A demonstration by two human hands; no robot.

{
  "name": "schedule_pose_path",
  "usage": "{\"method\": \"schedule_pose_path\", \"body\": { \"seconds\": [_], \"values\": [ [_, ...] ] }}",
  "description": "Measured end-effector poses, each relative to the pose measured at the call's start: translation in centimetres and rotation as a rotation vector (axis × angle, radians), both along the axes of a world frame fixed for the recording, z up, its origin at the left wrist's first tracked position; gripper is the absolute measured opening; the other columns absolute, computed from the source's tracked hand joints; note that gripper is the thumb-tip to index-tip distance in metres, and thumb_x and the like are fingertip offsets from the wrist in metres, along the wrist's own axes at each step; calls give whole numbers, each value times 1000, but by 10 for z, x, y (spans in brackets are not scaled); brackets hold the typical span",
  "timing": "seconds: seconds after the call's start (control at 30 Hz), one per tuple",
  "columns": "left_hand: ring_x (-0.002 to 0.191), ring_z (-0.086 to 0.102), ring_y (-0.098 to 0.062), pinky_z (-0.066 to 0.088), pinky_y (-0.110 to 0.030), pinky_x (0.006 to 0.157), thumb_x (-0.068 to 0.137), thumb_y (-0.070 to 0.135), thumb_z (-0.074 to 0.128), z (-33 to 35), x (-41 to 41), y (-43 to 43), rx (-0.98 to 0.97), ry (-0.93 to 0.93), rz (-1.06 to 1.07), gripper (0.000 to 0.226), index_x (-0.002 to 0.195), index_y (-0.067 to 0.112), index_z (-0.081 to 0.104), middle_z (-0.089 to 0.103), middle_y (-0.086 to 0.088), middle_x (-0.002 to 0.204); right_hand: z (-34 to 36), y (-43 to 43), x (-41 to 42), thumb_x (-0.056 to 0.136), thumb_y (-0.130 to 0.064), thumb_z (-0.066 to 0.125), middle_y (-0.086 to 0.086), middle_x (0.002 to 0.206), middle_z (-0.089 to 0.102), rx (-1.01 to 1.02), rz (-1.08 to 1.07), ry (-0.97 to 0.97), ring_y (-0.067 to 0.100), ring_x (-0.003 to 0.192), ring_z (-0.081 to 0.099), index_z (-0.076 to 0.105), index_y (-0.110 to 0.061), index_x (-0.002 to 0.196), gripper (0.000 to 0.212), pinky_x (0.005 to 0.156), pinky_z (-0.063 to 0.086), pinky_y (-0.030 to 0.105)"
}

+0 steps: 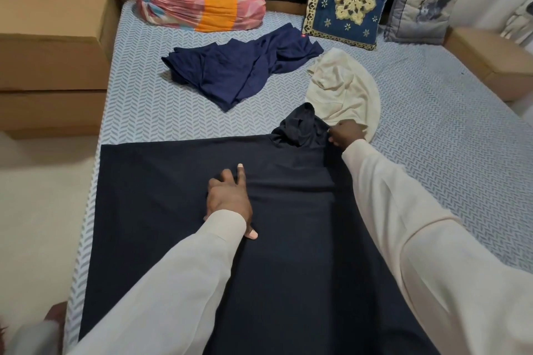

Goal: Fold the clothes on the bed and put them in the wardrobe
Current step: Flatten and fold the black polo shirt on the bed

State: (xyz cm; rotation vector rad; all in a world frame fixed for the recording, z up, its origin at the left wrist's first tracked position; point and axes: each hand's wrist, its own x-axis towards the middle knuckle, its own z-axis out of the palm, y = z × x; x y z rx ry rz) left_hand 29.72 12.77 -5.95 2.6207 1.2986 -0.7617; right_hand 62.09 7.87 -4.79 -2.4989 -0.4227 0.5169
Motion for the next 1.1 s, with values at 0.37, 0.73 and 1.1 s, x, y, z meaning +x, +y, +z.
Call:
{"method": "schedule_pose_path", "body": {
  "seconds": [0.37, 0.73, 1.1],
  "values": [
    [107, 41, -30, 57, -36, 70, 36, 65, 90, -9, 1, 0, 20, -24, 12, 169, 149, 22, -28, 19, -11, 137, 0, -23, 8, 78, -19, 55, 0, 99, 65, 181, -40, -187, 19, 89, 60, 59, -29, 116, 39, 87, 50, 33],
    [115, 35, -32, 59, -49, 75, 56, 59, 86, 2, -11, -23, 4, -125, 18, 146, 151, 28, -21, 19, -12, 143, -8, -91, -75, 89, -20, 65, 10, 131, 59, -97, 424, -157, 25, 118, 57, 55, -10, 134, 48, 105, 43, 36],
    [138, 27, -32, 20, -54, 116, 94, 28, 55, 2, -61, -100, -38, -417, -264, 78, 155, 26, 8, 21, -12, 153, -28, -311, -112, 84, -36, 52, 24, 117, 62, -138, -330, 6, 42, 114, 55, 68, -10, 100, 35, 94, 43, 42]
  ]
}}
